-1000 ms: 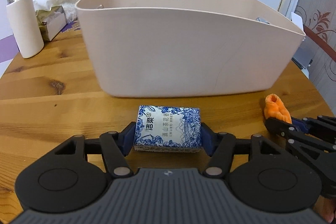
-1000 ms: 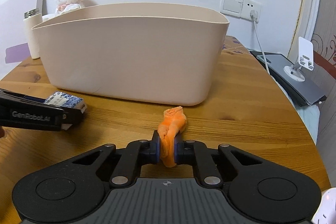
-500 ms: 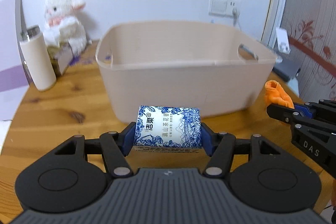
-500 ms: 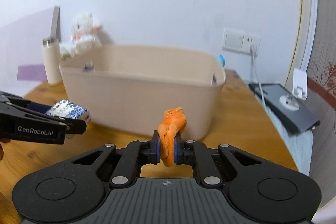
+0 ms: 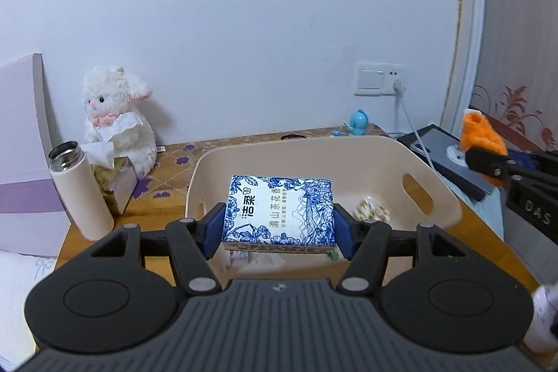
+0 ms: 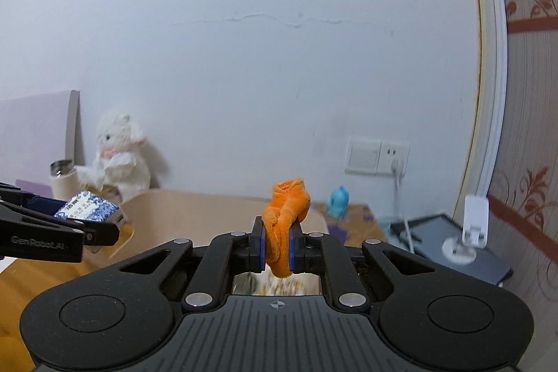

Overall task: Organize objects
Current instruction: 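Carry both items over the bin and open both tools to drop them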

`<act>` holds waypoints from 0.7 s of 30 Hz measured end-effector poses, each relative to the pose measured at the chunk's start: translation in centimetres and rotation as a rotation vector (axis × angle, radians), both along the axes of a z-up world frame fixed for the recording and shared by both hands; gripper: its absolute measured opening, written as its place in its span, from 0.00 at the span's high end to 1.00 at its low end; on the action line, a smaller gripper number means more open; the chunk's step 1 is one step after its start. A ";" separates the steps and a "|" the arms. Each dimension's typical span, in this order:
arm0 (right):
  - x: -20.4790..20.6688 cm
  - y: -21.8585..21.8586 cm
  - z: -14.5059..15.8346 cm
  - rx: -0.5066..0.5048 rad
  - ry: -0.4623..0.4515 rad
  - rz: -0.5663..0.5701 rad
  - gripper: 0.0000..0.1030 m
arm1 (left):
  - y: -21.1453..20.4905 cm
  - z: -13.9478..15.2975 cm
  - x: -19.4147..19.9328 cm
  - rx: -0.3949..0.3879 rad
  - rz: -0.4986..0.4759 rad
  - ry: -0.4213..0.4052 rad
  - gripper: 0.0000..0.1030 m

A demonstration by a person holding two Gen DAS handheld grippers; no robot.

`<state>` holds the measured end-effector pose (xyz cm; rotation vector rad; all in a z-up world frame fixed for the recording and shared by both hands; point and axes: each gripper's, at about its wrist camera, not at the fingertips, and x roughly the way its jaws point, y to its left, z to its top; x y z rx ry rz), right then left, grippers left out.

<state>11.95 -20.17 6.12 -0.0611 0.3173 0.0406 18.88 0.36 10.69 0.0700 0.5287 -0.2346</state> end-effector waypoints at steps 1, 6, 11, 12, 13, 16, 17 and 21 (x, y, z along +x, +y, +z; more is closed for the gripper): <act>0.7 0.1 0.3 -0.003 -0.002 -0.004 0.90 | -0.3 0.1 1.0 0.002 0.005 0.015 0.37; 4.5 0.6 -0.1 0.010 0.046 -0.008 0.89 | -1.7 -1.4 5.2 0.050 0.040 0.096 0.37; 8.3 1.1 -3.0 0.014 0.178 -0.012 0.89 | -2.9 -4.9 8.8 0.116 0.083 0.236 0.37; 9.0 1.3 -3.7 0.017 0.212 -0.012 0.89 | -2.9 -5.6 9.2 0.119 0.086 0.262 0.37; 9.5 1.5 -4.4 0.019 0.240 -0.012 0.89 | -2.9 -6.2 9.6 0.121 0.089 0.290 0.37; 10.2 1.9 -6.1 0.031 0.306 -0.001 0.87 | -2.8 -7.1 9.8 0.120 0.083 0.321 0.36; 10.2 2.0 -6.5 0.030 0.322 0.004 0.85 | -2.8 -7.3 9.7 0.124 0.084 0.323 0.36; 9.6 2.1 -6.8 -0.001 0.348 -0.018 0.49 | -2.7 -6.8 8.9 0.128 0.075 0.302 0.26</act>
